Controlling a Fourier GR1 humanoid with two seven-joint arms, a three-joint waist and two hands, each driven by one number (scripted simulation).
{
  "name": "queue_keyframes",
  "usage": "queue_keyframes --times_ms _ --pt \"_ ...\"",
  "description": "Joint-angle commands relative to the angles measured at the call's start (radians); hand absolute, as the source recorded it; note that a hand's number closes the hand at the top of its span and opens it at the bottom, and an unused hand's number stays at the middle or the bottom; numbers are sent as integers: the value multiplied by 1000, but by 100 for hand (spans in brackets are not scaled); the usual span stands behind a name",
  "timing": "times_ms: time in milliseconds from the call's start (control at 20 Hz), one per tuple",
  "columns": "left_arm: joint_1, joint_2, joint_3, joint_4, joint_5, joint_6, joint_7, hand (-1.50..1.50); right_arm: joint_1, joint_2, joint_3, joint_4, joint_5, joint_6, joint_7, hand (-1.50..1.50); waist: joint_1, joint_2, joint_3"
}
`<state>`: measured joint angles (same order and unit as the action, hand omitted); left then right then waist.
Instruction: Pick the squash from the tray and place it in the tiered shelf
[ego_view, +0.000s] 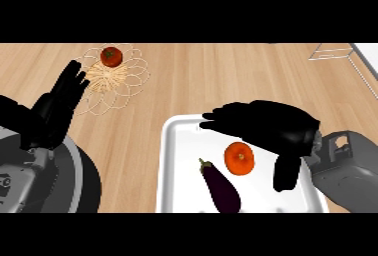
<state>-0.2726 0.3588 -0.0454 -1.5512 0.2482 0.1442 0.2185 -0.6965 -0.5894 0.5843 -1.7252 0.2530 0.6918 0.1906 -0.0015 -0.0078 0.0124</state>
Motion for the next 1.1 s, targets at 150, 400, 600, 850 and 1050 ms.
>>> queue_keyframes --times_ms 150,400,600,850,1050 --pt "-43 -6 43 102 18 -34 4 0 70 23 102 -41 223 -33 54 -150 -6 9 -13" --pt "49 -32 9 55 -24 -31 -47 0 83 20 86 -63 279 23 59 -150 3 8 -13" --pt "32 -14 46 90 1 -72 -73 0 120 49 101 -11 369 -24 11 -150 5 9 -13" --pt "39 -28 42 58 -9 -58 -44 0 146 32 56 12 393 8 -61 -150 5 9 -12" --pt "51 -16 46 -9 11 -58 17 0 286 15 84 -54 468 -73 -74 -150 0 6 -12"
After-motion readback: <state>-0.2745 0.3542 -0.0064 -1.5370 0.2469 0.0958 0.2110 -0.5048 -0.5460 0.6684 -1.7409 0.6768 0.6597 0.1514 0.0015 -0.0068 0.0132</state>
